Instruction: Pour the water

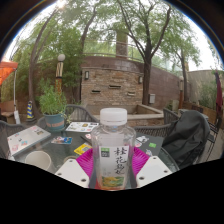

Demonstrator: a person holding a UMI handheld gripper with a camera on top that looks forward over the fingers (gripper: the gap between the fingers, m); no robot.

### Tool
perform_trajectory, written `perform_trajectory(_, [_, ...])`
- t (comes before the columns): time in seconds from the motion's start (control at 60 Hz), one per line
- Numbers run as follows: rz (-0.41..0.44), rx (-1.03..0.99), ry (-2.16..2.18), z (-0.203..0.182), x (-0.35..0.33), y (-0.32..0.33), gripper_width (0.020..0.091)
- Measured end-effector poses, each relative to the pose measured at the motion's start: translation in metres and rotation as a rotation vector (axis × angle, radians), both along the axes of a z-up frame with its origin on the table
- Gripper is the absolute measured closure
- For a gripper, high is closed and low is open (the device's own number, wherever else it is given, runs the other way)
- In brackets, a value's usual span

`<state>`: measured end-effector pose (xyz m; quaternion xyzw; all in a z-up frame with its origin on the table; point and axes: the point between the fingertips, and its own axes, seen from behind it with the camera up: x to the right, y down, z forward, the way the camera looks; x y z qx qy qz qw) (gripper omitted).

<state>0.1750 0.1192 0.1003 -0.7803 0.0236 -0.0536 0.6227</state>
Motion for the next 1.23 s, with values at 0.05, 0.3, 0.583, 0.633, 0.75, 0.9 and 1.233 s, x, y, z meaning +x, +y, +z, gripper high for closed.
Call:
perform_trajectory(0.05, [0.011, -0.007, 0.011, -0.014, -0.001, -0.004, 0.0627])
perform_trajectory(0.3, [0.01, 0.055, 0.038, -0.016, -0.005, -0.003, 0.0625])
perform_trajectory(0.583, [0.017, -0.196, 0.067, -0.03, -0.024, -0.023, 0.0271])
perform_trajectory(0.633, [0.0, -0.215, 0.039, -0.023, -0.023, -0.038, 0.0264])
perform_trajectory(0.75, [-0.063, -0.268, 0.02, 0.003, -0.031, -0.085, 0.0259])
perform_trajectory(0.9, [-0.175, -0.317, 0.037, 0.047, -0.045, -0.159, 0.0272])
perform_trajectory(1.233, [-0.233, -0.251, 0.181, 0.192, -0.173, -0.32, 0.0269])
